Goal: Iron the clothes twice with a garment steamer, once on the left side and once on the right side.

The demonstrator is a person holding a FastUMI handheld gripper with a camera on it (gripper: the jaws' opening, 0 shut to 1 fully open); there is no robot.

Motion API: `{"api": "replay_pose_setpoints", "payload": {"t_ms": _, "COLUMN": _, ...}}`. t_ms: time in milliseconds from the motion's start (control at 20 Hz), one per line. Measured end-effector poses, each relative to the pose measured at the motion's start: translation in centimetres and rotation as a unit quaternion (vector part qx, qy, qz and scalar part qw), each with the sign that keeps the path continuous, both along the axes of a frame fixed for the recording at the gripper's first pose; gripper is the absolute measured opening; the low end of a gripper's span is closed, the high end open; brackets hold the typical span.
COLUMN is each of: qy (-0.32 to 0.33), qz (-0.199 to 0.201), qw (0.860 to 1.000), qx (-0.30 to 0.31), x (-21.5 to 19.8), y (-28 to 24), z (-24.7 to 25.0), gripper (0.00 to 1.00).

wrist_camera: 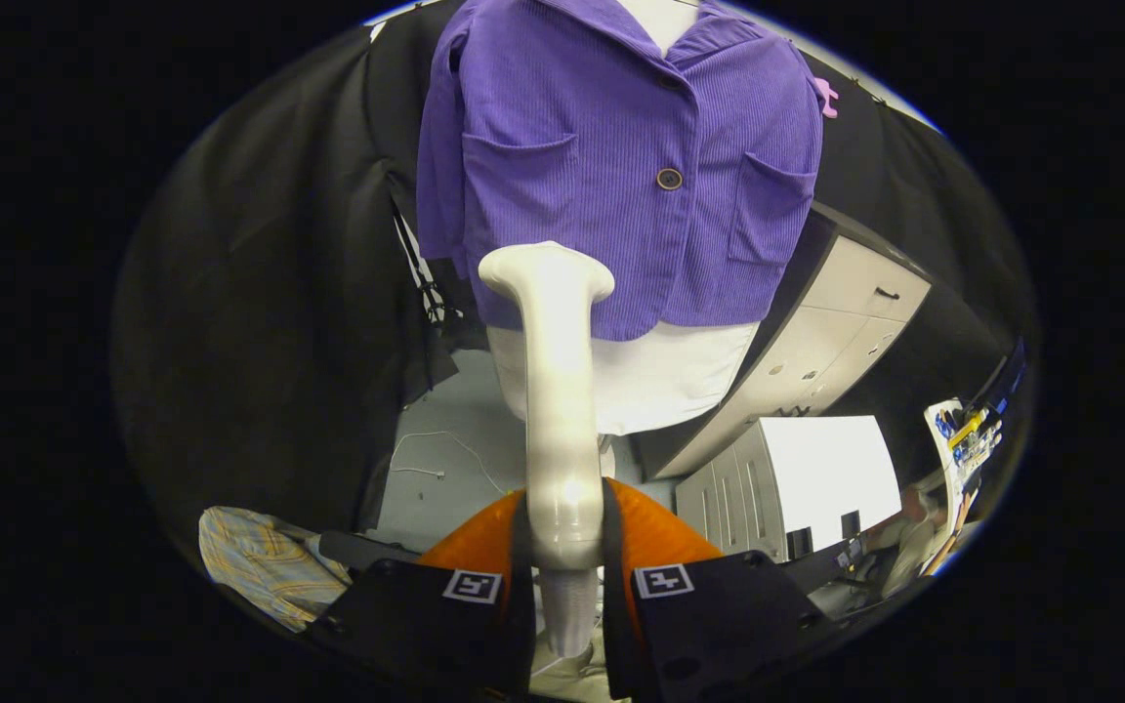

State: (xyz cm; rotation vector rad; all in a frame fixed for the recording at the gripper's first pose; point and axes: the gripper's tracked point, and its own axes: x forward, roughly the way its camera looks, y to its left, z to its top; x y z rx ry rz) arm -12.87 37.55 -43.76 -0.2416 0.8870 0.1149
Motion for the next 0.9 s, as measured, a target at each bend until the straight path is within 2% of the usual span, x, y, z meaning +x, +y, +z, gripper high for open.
{"api": "replay_pose_setpoints", "payload": {"t_ms": 300, "qy": -0.001, "qz": -0.009, "qw": 1.0, "qx": 0.029, "x": 0.3, "y": -1.1, "z": 1.7, "gripper": 0.36}}
{"api": "replay_pose_setpoints", "payload": {"t_ms": 900, "qy": -0.065, "qz": -0.023, "qw": 0.995, "qx": 0.065, "x": 3.7, "y": -7.0, "z": 10.6, "gripper": 0.36}}
